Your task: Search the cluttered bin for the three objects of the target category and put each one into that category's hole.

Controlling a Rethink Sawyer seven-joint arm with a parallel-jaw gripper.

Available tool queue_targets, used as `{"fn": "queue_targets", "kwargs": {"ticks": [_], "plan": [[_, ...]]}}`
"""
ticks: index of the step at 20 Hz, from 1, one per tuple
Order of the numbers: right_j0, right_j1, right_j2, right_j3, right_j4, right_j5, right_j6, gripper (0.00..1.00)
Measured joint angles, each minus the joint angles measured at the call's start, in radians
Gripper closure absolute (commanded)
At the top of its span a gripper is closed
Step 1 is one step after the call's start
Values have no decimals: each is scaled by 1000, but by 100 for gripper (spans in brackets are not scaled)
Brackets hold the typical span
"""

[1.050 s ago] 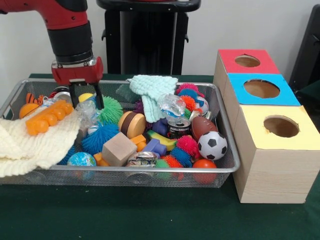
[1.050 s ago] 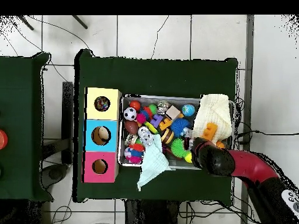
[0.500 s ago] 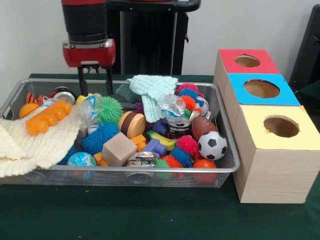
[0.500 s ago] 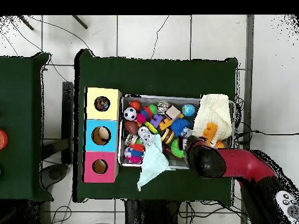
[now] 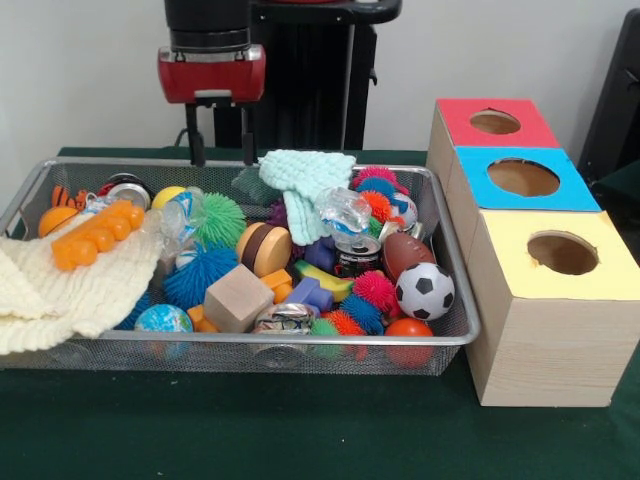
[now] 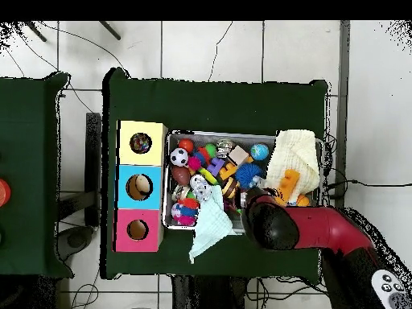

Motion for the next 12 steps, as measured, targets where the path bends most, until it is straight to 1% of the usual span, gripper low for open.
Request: {"fn": "queue_targets", "kwargs": {"ticks": [5, 7, 12], "plan": [[-49, 32, 3, -21, 0, 1, 0, 0], [-65, 46, 3, -45, -10, 7, 0, 0], [-68, 59, 3, -119, -56, 20, 0, 0]]}}
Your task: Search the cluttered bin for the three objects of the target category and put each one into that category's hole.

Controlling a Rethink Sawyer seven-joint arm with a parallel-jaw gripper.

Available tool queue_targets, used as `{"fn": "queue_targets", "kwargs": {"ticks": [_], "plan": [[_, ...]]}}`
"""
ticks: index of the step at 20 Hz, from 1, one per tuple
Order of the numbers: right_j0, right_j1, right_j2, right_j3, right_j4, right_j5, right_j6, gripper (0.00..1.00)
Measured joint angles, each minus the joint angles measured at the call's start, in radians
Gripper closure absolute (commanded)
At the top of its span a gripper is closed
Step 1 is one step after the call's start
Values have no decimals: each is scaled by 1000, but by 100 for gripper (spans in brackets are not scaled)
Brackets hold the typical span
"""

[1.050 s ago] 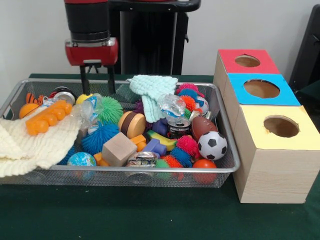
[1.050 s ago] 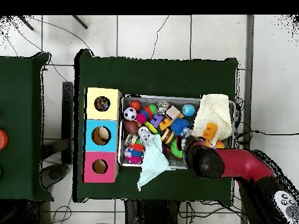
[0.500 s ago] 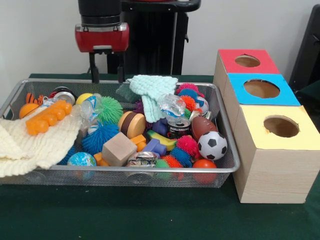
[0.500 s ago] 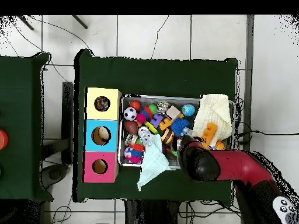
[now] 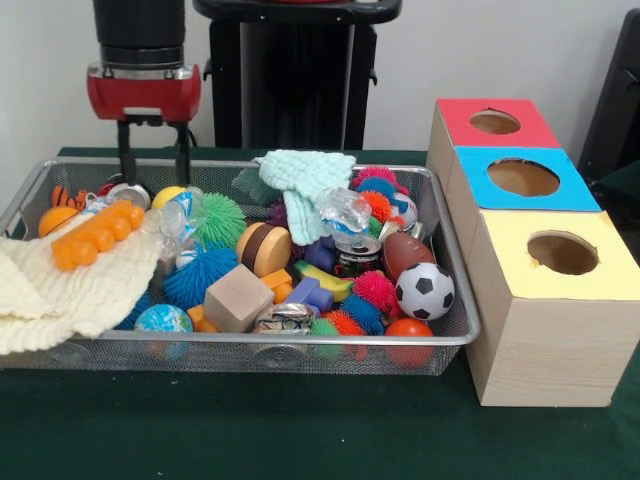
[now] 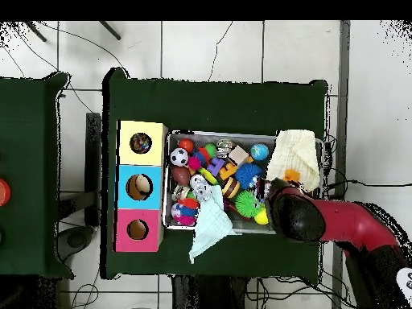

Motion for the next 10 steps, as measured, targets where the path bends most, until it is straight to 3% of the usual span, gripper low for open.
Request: {"fn": "queue_targets", "kwargs": {"ticks": [10], "plan": [[-6, 30, 1, -128, -52, 9, 0, 0]]}}
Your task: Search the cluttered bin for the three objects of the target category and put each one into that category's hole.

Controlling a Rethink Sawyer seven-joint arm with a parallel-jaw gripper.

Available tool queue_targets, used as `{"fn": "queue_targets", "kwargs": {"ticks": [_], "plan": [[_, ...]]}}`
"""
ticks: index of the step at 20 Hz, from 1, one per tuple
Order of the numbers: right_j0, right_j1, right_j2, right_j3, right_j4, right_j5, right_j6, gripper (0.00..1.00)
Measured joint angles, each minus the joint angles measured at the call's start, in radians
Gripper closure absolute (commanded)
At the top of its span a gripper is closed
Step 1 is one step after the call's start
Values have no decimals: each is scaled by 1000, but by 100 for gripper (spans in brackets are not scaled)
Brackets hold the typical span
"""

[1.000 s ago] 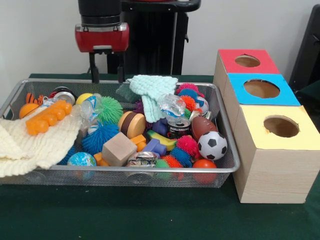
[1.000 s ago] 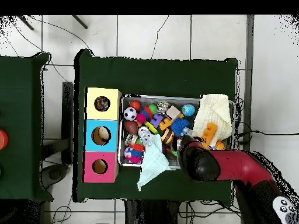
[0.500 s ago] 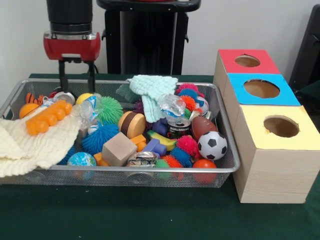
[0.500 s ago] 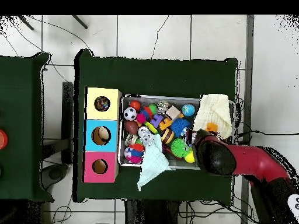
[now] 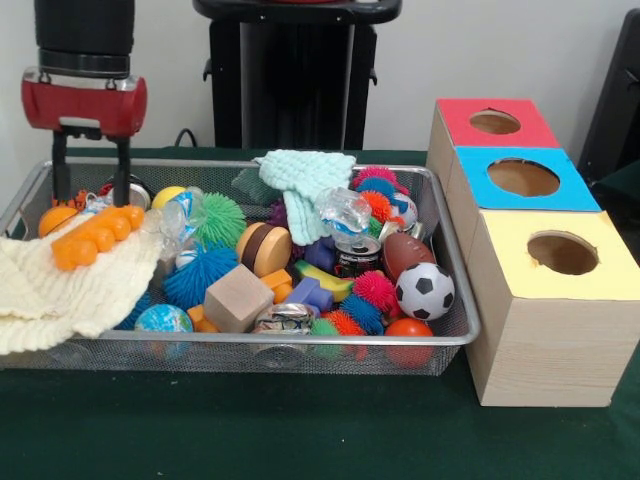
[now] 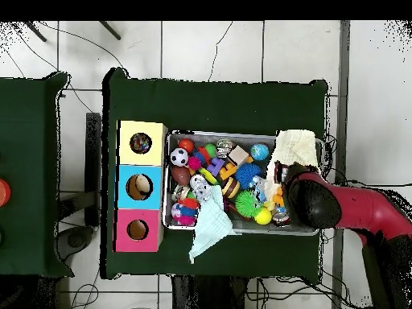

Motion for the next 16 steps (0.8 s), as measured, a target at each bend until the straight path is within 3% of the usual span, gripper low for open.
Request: {"fn": "queue_targets", "kwargs": {"ticks": [9, 16], "plan": [[-16, 56, 4, -102, -9, 51, 0, 0], [-19, 110, 4, -157, -62, 57, 0, 0]]}}
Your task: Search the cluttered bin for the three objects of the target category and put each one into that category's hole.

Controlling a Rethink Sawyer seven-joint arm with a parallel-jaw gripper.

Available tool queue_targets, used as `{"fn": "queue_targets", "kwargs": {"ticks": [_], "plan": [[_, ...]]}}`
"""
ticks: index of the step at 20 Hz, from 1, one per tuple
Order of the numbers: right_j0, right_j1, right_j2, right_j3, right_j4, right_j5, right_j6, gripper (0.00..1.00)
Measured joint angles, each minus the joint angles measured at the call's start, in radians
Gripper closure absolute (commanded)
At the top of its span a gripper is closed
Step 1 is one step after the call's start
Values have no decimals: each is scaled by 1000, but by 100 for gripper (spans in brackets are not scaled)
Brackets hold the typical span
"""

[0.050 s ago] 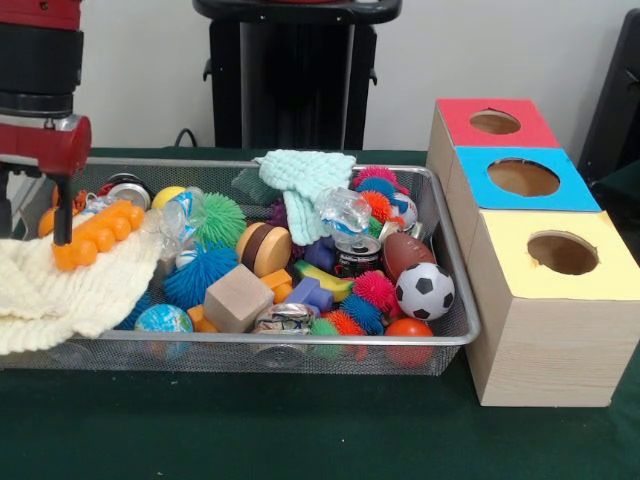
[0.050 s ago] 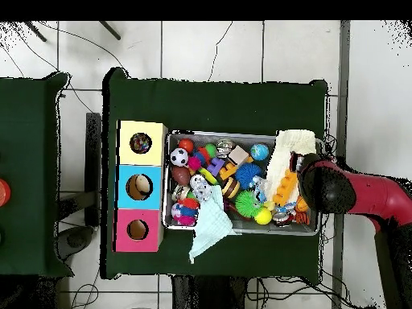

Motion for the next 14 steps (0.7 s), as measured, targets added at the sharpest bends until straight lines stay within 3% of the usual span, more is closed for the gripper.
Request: {"fn": "queue_targets", "kwargs": {"ticks": [14], "plan": [[-14, 95, 0, -33, -96, 0, 0, 0]]}}
